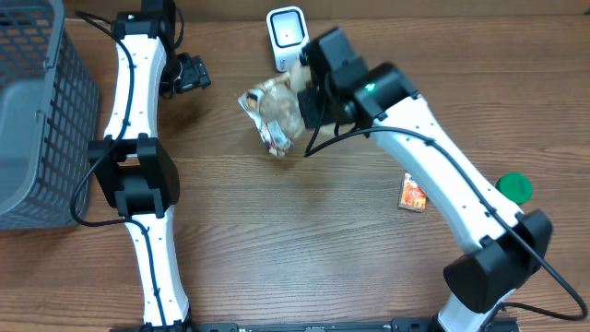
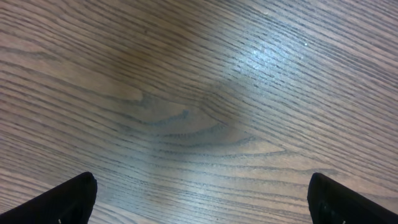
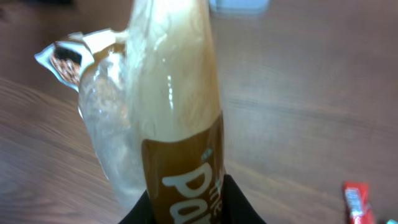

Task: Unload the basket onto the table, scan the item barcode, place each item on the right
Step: 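Lift the snack bag with the right gripper toward the white scanner, then hold the snack bag in front of the white scanner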

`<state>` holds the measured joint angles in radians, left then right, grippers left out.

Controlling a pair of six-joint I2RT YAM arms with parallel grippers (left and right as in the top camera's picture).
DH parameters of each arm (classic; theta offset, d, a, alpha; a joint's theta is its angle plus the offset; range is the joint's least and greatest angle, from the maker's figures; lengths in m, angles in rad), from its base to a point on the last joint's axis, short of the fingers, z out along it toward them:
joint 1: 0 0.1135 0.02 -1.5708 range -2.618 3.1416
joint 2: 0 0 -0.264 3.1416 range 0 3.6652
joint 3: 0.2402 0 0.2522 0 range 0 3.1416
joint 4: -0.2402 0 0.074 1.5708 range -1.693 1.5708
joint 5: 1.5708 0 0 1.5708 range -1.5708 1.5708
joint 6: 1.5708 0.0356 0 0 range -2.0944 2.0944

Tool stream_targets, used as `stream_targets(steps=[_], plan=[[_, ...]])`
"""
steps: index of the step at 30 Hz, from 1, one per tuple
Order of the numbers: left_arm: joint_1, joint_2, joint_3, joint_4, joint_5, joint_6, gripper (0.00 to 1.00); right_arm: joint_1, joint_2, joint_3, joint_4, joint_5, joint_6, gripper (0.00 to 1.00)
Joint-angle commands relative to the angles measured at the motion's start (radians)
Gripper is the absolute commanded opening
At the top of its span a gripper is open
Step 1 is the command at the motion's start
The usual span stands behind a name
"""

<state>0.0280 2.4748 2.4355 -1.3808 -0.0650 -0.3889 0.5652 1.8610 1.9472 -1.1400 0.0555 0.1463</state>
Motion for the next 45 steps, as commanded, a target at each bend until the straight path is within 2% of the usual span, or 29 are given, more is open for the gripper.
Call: stream_targets(steps=[1, 5, 13, 21, 27, 36, 45], plan=[[-0.002, 0.016, 0.013, -0.002, -0.013, 0.008, 1.0, 0.0, -0.036, 0.155, -0.043, -0.005, -0.114, 0.03], [-0.002, 0.016, 0.012, -0.002, -0.013, 0.008, 1.0, 0.0, -0.036, 0.233, -0.016, -0.004, -0.196, 0.03], [-0.002, 0.016, 0.012, -0.002, -0.013, 0.008, 1.0, 0.0, 0.014, 0.231, 0.263, 0.071, -0.511, 0.03], [-0.002, 0.016, 0.012, -0.002, -0.013, 0.008, 1.0, 0.0, 0.115, 0.23, 0.494, 0.08, -0.695, 0.03], [-0.002, 0.016, 0.012, -0.002, -0.013, 0.008, 1.0, 0.0, 0.231, 0.229, 0.706, 0.199, -0.732, 0.03], [-0.002, 0.016, 0.013, -0.002, -0.013, 0.008, 1.0, -0.003, 0.412, 0.225, 0.981, 0.305, -0.894, 0.03], [-0.002, 0.016, 0.013, -0.002, -0.013, 0.008, 1.0, -0.052, 0.557, 0.224, 1.202, 0.348, -0.896, 0.04]])
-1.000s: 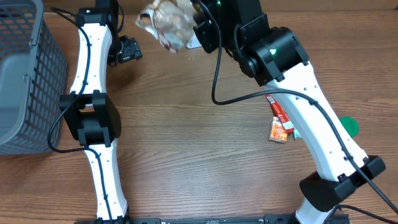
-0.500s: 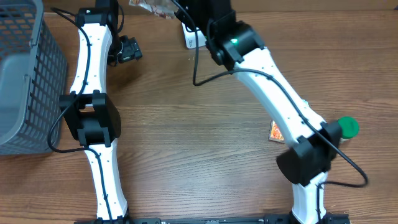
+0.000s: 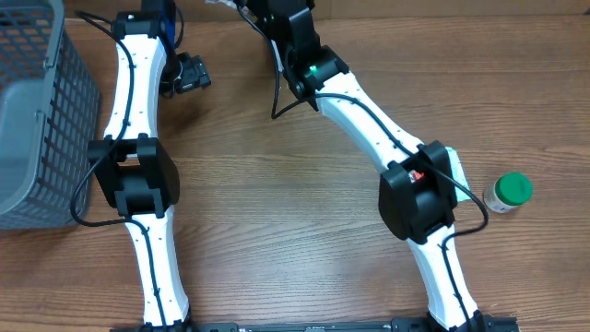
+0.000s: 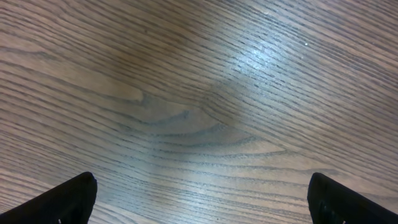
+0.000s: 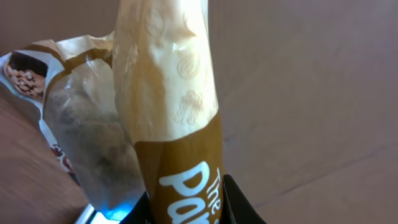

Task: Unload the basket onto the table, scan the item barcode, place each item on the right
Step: 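Hold the snack bag in front of the white scanner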

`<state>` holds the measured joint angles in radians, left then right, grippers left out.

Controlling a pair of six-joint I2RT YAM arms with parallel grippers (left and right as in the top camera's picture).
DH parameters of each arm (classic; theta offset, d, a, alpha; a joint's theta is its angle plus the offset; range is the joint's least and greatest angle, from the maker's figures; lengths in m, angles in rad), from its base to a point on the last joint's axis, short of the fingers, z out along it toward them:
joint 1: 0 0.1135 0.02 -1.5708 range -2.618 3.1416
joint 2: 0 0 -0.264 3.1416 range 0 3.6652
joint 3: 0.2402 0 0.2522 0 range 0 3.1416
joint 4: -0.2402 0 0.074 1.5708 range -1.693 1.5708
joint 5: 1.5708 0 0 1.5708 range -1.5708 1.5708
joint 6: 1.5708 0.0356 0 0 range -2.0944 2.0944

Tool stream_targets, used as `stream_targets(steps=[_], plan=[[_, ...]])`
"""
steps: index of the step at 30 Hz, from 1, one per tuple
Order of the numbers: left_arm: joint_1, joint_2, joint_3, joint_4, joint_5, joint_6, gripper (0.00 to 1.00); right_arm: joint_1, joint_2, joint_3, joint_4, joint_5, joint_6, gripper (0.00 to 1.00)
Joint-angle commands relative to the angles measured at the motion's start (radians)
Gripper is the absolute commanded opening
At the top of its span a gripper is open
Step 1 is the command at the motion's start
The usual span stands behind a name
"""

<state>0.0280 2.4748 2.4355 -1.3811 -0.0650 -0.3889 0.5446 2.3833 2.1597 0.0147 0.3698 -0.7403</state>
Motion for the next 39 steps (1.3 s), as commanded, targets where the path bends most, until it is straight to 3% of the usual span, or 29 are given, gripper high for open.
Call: stream_targets(steps=[1, 8, 22, 39], plan=[[-0.002, 0.016, 0.012, -0.001, -0.013, 0.008, 1.0, -0.038, 0.047, 0.012, 0.067, 0.035, -0.009, 0.04], [-0.002, 0.016, 0.012, -0.001, -0.013, 0.008, 1.0, -0.07, 0.088, 0.011, 0.169, 0.071, 0.006, 0.04], [-0.002, 0.016, 0.012, -0.001, -0.013, 0.008, 1.0, -0.068, 0.089, 0.011, -0.011, 0.051, 0.064, 0.03], [-0.002, 0.016, 0.012, -0.001, -0.013, 0.008, 1.0, -0.018, 0.089, 0.011, -0.045, 0.06, 0.063, 0.04]])
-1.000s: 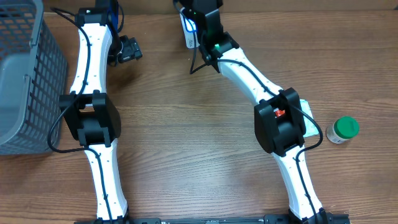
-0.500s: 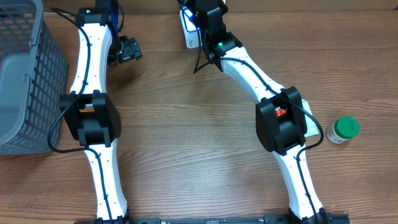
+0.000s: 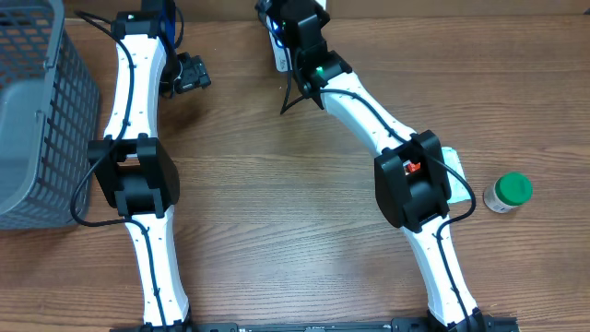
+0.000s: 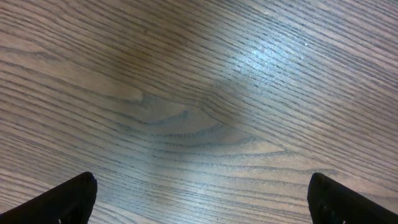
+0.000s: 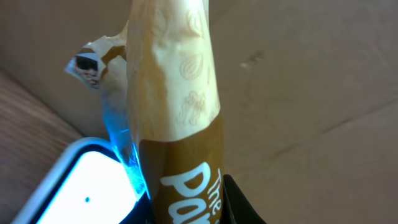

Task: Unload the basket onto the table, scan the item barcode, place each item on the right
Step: 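Hold the snack bag in front of the white scanner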

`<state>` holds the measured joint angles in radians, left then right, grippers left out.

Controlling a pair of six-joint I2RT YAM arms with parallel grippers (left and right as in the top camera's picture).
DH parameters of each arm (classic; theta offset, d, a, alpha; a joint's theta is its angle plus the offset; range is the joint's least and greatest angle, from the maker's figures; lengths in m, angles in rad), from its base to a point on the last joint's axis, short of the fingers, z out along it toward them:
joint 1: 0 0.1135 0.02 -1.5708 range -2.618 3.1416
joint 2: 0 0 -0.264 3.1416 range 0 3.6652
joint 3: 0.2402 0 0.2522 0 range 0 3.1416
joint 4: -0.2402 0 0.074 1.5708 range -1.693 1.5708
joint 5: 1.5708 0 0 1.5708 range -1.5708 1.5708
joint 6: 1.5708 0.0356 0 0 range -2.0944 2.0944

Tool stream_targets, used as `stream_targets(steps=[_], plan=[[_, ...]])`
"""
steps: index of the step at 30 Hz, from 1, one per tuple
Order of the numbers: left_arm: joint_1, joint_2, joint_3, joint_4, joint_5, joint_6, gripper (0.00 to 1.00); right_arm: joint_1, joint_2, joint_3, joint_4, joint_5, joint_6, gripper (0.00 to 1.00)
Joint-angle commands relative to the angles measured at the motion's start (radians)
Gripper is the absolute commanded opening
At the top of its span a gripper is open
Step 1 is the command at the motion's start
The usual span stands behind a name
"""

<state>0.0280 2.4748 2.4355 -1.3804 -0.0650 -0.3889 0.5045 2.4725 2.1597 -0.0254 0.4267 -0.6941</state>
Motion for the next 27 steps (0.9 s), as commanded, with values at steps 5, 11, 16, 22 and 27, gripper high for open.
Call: stream_targets(steps=[5, 11, 16, 22, 27], plan=[[-0.002, 0.016, 0.012, -0.002, -0.013, 0.008, 1.0, 0.032, -0.001, 0.012, -0.089, 0.003, 0.017, 0.04], [-0.002, 0.016, 0.012, -0.002, -0.013, 0.008, 1.0, 0.033, -0.001, 0.011, -0.2, 0.003, 0.043, 0.04], [-0.002, 0.016, 0.012, -0.002, -0.013, 0.008, 1.0, 0.037, -0.002, 0.012, -0.216, -0.002, 0.119, 0.04], [-0.002, 0.016, 0.013, -0.002, -0.013, 0.008, 1.0, 0.063, -0.004, 0.014, -0.206, -0.001, 0.118, 0.03], [-0.002, 0.016, 0.012, -0.002, -0.013, 0.008, 1.0, 0.081, -0.004, 0.014, -0.209, -0.001, 0.118, 0.03]])
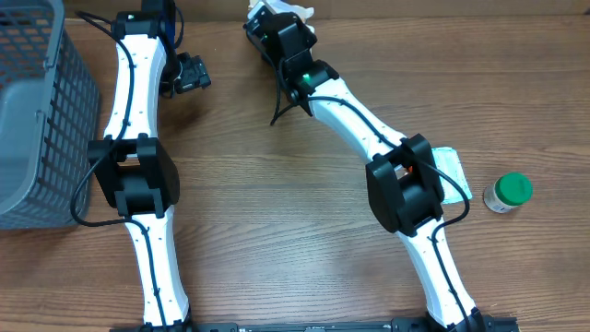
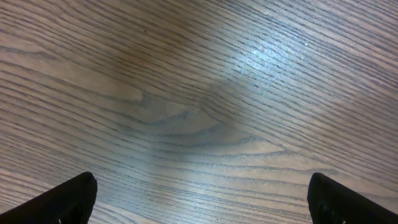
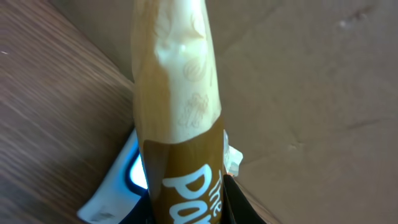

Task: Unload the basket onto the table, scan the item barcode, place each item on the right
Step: 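Hold the snack bag in front of the white scanner, then carry the snack bag back and lower it at table center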

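A snack bag (image 3: pixel 177 106), cream above and brown below with white lettering, stands upright in my right gripper (image 3: pixel 186 208), which is shut on its lower end. Behind and below the bag lies the white barcode scanner (image 3: pixel 115 186), its face glowing blue. In the overhead view the right gripper (image 1: pixel 281 37) is at the table's far edge and covers the scanner. My left gripper (image 2: pixel 202 202) hangs open over bare wood, at the back left (image 1: pixel 189 74) in the overhead view, holding nothing.
A grey mesh basket (image 1: pixel 37 111) fills the left edge. At the right stand a green-lidded jar (image 1: pixel 509 192) and a pale packet (image 1: pixel 452 171) beside the right arm's elbow. A brown cardboard wall (image 3: pixel 311 74) rises behind the table.
My right gripper has shifted a little left along the back edge with the bag. The scanner now shows lower and partly behind the bag. The left arm has not moved.
My right gripper first held the bag above the table just in front of the scanner. Then it was at the back edge with blue light on the bag, then right over the scanner's lit face. Now it is slightly further left.
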`<state>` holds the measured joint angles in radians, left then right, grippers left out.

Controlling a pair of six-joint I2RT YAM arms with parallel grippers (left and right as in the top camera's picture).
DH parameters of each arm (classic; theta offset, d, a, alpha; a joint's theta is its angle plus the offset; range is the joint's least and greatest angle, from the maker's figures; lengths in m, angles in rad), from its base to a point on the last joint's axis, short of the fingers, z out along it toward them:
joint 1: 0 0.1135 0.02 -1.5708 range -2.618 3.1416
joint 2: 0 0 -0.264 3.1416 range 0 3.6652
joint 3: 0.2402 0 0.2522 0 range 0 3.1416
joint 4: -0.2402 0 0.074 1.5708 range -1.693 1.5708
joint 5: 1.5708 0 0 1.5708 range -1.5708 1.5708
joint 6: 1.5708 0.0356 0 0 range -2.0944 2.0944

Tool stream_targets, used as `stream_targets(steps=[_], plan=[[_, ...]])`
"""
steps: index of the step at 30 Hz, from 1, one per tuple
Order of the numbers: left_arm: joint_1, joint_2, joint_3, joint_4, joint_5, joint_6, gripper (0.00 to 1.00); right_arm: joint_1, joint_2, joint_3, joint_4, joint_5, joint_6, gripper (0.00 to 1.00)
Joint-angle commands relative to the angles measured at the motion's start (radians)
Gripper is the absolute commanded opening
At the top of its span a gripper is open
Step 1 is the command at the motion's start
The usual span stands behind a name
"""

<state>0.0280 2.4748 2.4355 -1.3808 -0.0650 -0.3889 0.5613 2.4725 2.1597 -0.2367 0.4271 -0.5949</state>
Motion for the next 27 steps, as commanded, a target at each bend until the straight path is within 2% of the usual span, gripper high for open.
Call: stream_targets(steps=[1, 17, 22, 27], plan=[[-0.002, 0.016, 0.012, -0.002, -0.013, 0.008, 1.0, 0.026, -0.004, 0.014, 0.002, -0.001, 0.019, 0.03], [-0.002, 0.016, 0.012, -0.002, -0.013, 0.008, 1.0, 0.027, -0.021, 0.014, -0.029, 0.0, 0.019, 0.03], [-0.002, 0.016, 0.013, -0.002, -0.013, 0.008, 1.0, 0.027, -0.1, 0.014, -0.041, 0.0, 0.036, 0.03], [-0.002, 0.016, 0.013, -0.002, -0.013, 0.008, 1.0, 0.018, -0.193, 0.014, -0.122, -0.002, 0.131, 0.03]])
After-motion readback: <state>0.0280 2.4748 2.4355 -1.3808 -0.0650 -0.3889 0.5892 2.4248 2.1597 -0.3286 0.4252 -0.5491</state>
